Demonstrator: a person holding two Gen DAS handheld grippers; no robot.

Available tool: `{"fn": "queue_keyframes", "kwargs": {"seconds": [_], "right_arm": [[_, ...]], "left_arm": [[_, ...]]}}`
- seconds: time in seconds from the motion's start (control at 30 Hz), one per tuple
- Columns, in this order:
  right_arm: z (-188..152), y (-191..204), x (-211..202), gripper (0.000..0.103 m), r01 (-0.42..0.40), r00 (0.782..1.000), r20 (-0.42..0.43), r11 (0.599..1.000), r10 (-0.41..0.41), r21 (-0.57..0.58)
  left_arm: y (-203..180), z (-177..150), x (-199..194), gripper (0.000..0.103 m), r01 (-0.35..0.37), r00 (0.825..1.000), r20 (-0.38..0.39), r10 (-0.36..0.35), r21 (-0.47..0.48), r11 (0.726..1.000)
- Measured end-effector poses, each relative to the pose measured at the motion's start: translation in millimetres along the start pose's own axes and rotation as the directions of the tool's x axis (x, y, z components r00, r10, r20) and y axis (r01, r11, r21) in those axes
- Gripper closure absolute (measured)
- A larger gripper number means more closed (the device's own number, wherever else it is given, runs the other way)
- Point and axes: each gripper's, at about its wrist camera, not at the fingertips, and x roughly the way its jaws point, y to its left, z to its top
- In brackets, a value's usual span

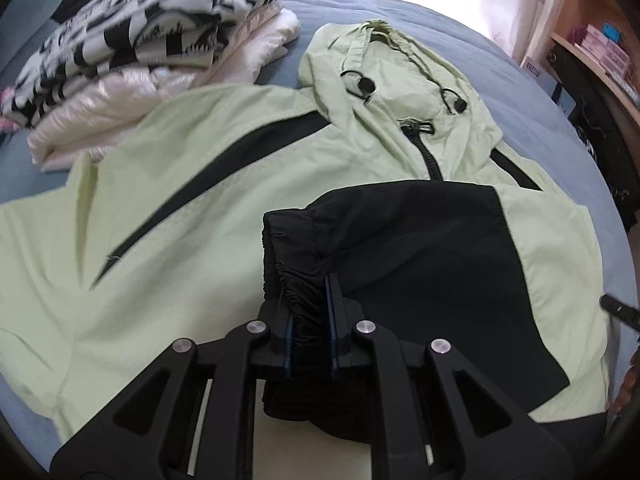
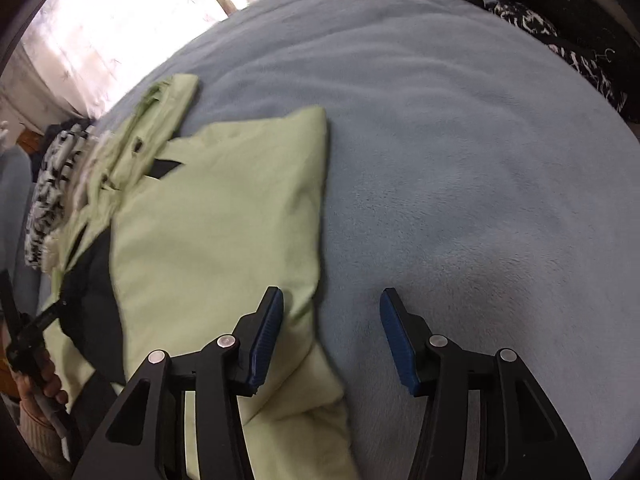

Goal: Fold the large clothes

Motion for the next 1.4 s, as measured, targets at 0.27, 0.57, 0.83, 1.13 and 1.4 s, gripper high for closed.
{"fn": "queue_keyframes", "kwargs": {"seconds": [0.27,0.57,0.83,1.13,1.4], "right_arm": [[-20,71,-60,0.051,-0.07,0.989,0.118,0.983,0.091,-0.169],[-52,147,-8,0.052,-0.14,0.99,-0.015,0.952,0.142,-0.272],[-50,81,2,0.066,0.026,1.0,0.009,0.982,-0.025,-0.189],[-26,60,-49,0.067,-0.046,0.997,0.052,0.993,0.052,-0.113],[12,133,-10,0.066,-0.171,0.982,0.059,0.981,0.177,-0.096]], "left_arm": [[-5,-7,-48,0.087,-0.048,0.997,0.064,0.042,0.094,0.994],[5,-5,-24,0.087,-0.081,0.997,0.01,0.081,-0.004,0.997],[33,-3,-42,0.083,-0.127,0.989,0.075,0.131,-0.055,0.99],[18,-11,-74,0.083,-0.072,0.994,0.084,0.073,-0.016,0.997],[-64,-19,-42,0.083,0.041,0.999,0.006,-0.041,0.023,0.999]]}}
